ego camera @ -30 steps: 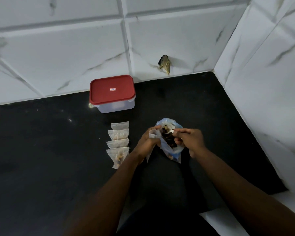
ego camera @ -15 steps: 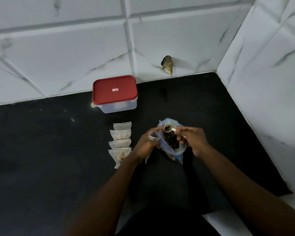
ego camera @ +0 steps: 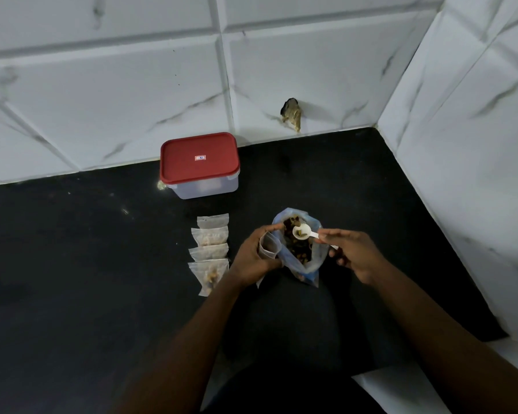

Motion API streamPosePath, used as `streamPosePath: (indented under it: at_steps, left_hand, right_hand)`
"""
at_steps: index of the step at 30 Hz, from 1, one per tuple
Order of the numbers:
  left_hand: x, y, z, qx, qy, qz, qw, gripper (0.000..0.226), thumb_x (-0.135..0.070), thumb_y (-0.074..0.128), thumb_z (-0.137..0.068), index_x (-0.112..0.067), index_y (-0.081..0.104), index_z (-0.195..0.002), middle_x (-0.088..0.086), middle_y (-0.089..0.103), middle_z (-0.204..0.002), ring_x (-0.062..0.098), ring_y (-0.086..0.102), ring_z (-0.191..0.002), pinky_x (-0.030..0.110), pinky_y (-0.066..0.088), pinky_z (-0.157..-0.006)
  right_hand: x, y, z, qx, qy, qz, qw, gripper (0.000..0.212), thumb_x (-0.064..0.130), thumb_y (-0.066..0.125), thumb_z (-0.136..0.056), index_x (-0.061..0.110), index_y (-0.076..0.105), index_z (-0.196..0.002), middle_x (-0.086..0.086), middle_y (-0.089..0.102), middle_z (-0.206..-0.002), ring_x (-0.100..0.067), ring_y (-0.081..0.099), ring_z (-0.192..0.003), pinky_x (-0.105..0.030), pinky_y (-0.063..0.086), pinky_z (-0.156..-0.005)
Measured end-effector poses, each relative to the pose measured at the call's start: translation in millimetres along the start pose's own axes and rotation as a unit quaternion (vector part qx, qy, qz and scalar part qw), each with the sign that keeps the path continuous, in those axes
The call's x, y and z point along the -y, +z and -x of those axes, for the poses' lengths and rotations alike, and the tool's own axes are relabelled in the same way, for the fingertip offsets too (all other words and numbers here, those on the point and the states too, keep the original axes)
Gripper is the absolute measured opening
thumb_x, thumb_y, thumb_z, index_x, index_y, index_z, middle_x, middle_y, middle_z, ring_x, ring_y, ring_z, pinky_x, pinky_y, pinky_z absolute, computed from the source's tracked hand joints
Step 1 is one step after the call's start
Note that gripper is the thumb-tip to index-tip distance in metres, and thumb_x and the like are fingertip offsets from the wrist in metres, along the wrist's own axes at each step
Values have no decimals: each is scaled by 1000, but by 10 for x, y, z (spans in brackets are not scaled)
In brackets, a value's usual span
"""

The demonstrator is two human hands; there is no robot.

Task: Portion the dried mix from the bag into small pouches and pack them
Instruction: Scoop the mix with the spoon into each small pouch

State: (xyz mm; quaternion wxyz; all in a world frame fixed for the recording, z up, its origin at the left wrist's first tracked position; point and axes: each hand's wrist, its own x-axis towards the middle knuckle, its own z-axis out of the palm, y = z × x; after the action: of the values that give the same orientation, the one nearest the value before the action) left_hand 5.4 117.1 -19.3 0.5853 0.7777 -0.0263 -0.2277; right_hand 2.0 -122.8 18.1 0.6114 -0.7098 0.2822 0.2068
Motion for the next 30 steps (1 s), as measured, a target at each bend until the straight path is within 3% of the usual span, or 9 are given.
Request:
streamPosePath:
  at_steps: [3, 8, 10, 13, 16, 18, 21, 25, 30]
  left_hand:
    - [17, 12, 20, -4, -3, -2, 1000, 69, -4, 78, -82, -26, 52, -142, -5, 59, -134, 10, 60, -123, 46, 52, -107]
    - [-10, 23, 30, -4, -2, 6, 1000, 67, -3, 77, -82, -29, 53, -139, -6, 60, -131, 8, 62, -120, 45, 53, -106]
    - [-18, 28, 31, -8, 1, 6, 1000, 66, -3, 78, -81, -28, 54, -138, -5, 62, -129, 8, 64, -118, 45, 54, -104]
    - [-40, 36, 36, -17, 9, 9, 1000, 62, -3, 78, -81, -30, 57, -132, -4, 64, -124, 8, 66, -113, 45, 55, -102]
    - [-55, 48, 45, -16, 15, 11, 1000, 63, -9, 80, -79, -34, 56, -132, -4, 64, -126, 9, 65, -116, 44, 55, -103]
    - [-55, 50, 46, -13, 18, 8, 1000, 66, -17, 80, -75, -31, 56, -135, -4, 64, -125, 10, 65, -116, 43, 55, -102]
    - [-64, 51, 33, -11, 12, 16, 1000, 70, -14, 79, -74, -31, 55, -137, -4, 62, -128, 11, 64, -117, 42, 55, -102]
    - [-62, 37, -6, 12, -20, 76, 997, 67, 4, 72, -82, -27, 52, -138, 0, 59, -129, 13, 65, -114, 32, 57, -89]
    - [-88, 45, -67, 39, -31, 97, 994, 69, 15, 66, -83, -15, 47, -143, 2, 58, -125, 8, 67, -103, 23, 58, -78]
  right_hand:
    - [-53, -18, 23, -9, -18, -5, 1000, 15, 20, 76, -87, 21, 79, -102, 0, 77, -95, -8, 55, -63, -20, 41, -53]
    - [-38, 55, -10, -75, -93, 96, 988, 7, 19, 76, -87, 23, 78, -92, -2, 77, -84, -9, 65, -60, -21, 48, -53]
    - [-11, 114, 5, -109, -180, 200, 957, 8, 20, 75, -88, 25, 77, -93, 2, 75, -78, -5, 69, -60, -21, 54, -57]
    - [-22, 221, 13, -137, -300, 310, 892, 14, 20, 73, -90, 21, 77, -103, 6, 76, -93, -3, 71, -77, -26, 61, -69]
    - [-20, 330, -23, -136, -351, 410, 831, 18, 25, 66, -95, 18, 75, -109, 2, 74, -101, -10, 70, -89, -30, 60, -76]
    - [-20, 394, -51, -130, -356, 448, 810, 19, 26, 60, -99, 16, 74, -107, -1, 72, -98, -13, 70, -87, -32, 59, -75]
    - [-60, 457, -96, -122, -334, 443, 823, 17, 23, 60, -100, 16, 73, -106, -1, 72, -98, -13, 70, -87, -33, 59, -76]
    - [-93, 488, -139, -121, -302, 336, 884, 13, 18, 69, -93, 20, 77, -103, 3, 76, -96, -6, 72, -82, -29, 62, -74]
    - [77, 468, -168, -85, -132, 157, 975, 16, 12, 70, -92, 19, 76, -105, -2, 76, -76, -10, 73, -62, -26, 61, -58]
